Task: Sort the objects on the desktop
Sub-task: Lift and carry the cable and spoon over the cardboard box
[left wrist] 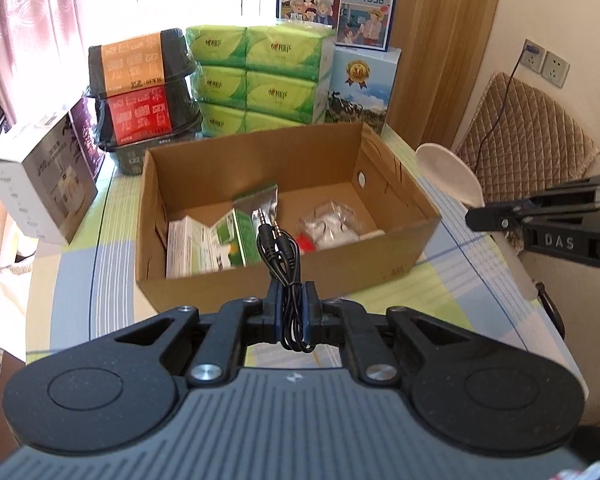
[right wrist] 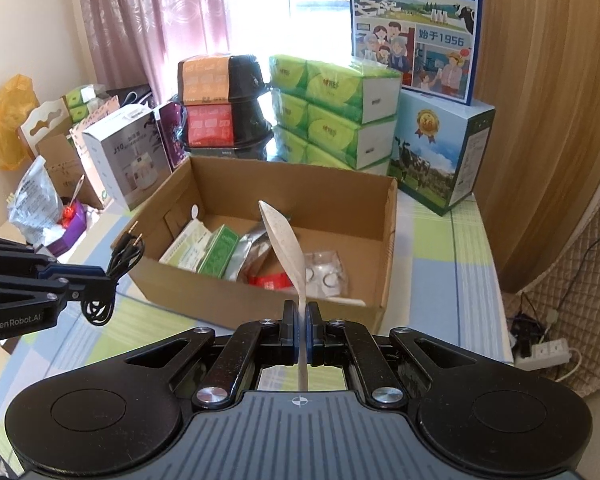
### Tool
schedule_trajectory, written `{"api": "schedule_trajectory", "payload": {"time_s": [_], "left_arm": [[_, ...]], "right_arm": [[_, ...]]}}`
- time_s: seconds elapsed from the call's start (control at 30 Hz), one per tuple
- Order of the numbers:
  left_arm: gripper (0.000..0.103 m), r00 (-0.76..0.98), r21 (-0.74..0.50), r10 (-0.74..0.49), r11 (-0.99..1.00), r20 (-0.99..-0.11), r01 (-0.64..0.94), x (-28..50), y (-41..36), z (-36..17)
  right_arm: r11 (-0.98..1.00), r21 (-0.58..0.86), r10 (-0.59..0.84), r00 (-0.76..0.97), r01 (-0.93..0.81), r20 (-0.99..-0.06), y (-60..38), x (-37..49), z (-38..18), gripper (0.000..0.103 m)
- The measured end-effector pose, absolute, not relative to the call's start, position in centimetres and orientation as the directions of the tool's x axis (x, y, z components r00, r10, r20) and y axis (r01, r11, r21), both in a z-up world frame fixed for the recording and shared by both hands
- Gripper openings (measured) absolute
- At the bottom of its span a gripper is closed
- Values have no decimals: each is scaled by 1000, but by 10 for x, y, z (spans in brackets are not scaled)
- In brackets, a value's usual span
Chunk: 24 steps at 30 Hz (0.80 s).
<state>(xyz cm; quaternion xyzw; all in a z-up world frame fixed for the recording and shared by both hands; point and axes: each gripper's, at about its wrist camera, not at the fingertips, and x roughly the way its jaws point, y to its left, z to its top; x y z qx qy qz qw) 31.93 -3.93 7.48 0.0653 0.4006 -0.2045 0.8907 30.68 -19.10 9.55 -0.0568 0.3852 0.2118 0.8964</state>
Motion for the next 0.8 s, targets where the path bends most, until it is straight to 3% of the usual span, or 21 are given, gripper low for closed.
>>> {"api": "schedule_trajectory", "payload": {"time_s": [0.8], "left_arm": [[6, 563, -61, -334, 892, -756, 447, 389, -59, 67]], "right_arm": [[905, 47, 315, 592, -423, -741, -178, 374, 88, 0]]}}
